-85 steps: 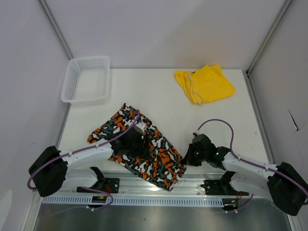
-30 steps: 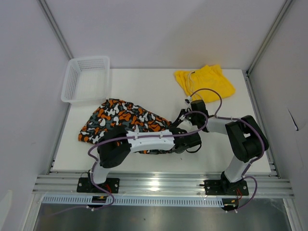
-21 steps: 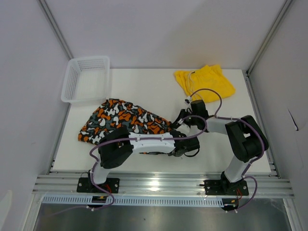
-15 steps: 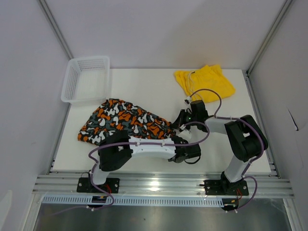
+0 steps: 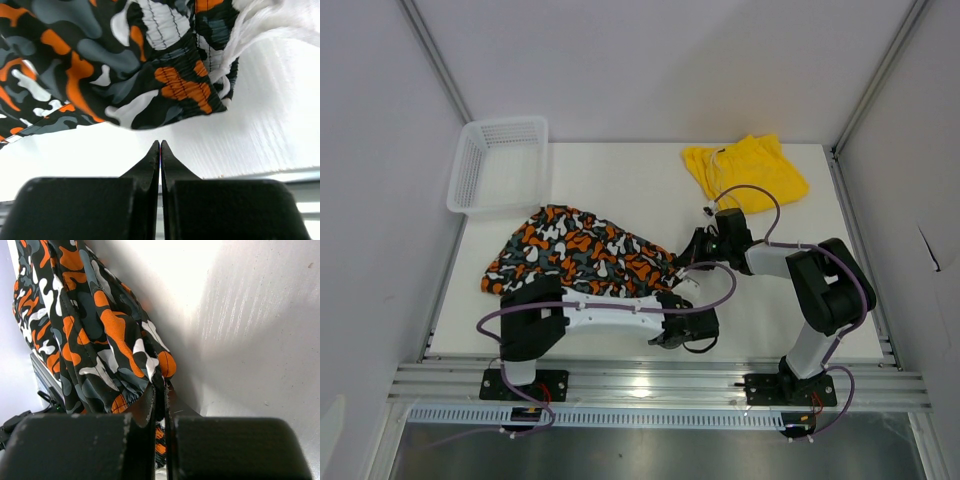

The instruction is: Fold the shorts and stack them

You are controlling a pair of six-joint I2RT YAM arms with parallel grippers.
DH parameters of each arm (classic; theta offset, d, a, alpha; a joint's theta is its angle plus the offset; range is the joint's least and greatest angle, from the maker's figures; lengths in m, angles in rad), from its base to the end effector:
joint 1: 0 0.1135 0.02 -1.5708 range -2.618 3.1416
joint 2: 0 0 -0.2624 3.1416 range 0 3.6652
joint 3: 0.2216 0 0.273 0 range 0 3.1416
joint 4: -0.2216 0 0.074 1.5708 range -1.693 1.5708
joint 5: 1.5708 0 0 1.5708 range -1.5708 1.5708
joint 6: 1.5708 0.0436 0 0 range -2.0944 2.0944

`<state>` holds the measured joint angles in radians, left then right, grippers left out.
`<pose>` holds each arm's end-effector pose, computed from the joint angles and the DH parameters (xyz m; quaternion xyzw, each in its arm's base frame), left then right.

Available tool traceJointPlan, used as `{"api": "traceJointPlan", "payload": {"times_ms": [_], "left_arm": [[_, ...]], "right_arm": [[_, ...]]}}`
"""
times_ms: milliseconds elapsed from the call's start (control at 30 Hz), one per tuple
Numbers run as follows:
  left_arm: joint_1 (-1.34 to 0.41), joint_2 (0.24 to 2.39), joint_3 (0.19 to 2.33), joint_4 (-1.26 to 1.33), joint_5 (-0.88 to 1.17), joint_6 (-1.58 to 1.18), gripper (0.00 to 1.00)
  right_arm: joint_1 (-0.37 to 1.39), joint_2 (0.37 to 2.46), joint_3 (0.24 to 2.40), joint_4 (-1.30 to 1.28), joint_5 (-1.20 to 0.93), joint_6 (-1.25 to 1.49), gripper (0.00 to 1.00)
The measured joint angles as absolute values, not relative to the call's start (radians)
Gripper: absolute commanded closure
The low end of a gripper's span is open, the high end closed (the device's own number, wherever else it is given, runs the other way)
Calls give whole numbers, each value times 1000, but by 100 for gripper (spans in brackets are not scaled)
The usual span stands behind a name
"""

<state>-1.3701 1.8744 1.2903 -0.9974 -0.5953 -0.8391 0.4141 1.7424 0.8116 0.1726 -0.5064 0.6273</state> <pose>0.0942 -0.3406 0.1570 0.2524 0.9221 0.1364 0.2597 0.3150 0.1616 0.1172 -0.0038 0.8948 0.3900 0.2174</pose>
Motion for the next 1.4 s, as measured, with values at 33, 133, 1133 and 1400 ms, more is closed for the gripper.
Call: {"api": "traceJointPlan", "payload": {"times_ms": [33,133,1133,1400], "left_arm": [[-1371,1860,1290,-999,-597,-840,95],[-1372,1816,1291,-1002,-606,-846,77],[-843,1507,1134,-422,-174,-462,19],[-581,1607,1141,-289,121,-392,14]], "right_arm": [[414,1742,812,174,-506,627,100],[413,1742,812,179,-509,627,100],[412,1619,730,308,-544,590,100],[412,1577,693,347,-553,572,100]]}}
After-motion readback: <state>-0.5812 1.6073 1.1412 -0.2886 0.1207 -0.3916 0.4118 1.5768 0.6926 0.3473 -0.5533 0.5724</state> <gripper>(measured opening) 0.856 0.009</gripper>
